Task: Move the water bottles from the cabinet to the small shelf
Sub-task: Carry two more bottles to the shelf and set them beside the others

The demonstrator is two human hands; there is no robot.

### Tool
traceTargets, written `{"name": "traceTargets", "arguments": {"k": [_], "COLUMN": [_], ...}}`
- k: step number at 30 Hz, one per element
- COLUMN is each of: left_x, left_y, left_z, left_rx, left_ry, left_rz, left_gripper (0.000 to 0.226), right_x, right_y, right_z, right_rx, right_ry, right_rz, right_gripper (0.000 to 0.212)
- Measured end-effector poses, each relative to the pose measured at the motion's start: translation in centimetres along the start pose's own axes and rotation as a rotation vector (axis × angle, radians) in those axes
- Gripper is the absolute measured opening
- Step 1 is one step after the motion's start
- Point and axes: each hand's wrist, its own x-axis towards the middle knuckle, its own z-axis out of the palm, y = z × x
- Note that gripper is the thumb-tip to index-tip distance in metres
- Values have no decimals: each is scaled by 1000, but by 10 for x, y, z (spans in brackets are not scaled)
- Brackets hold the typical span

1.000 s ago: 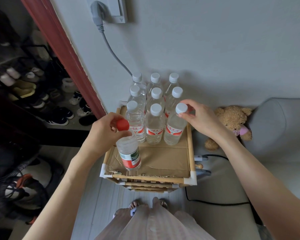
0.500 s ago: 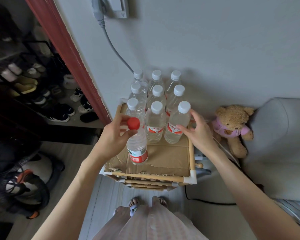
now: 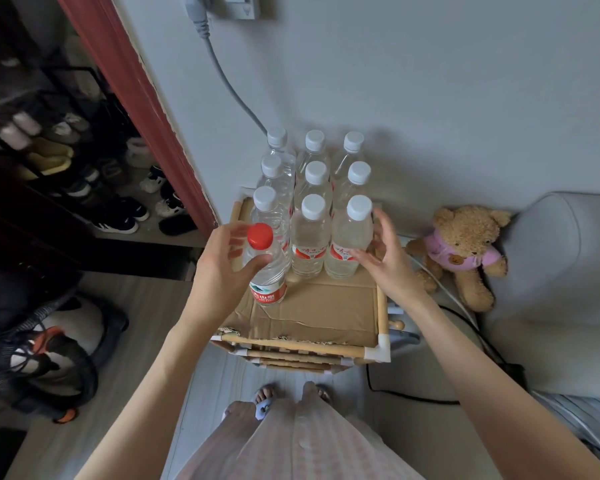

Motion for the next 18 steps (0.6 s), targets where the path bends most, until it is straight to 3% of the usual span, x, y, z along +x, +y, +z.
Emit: {"name": "traceTargets", "arguments": {"k": [5,11,18], "left_x": [-18,-41,-36], "left_y": [-38,-77,-79], "left_z": [6,45,69], "left_rx": [-85,-21,-137], "left_ry": [-58,-50,155], "left_rz": [-154,-365,-454], "left_gripper": [57,72,56], "right_x": [-5,-7,-3], "right_y": [21,46,48], "right_z": [6,26,36], "right_rx": [25,-77,-128], "right_ry": [40,48,160], "right_rz": [68,284,290], "right_gripper": [65,77,70]}}
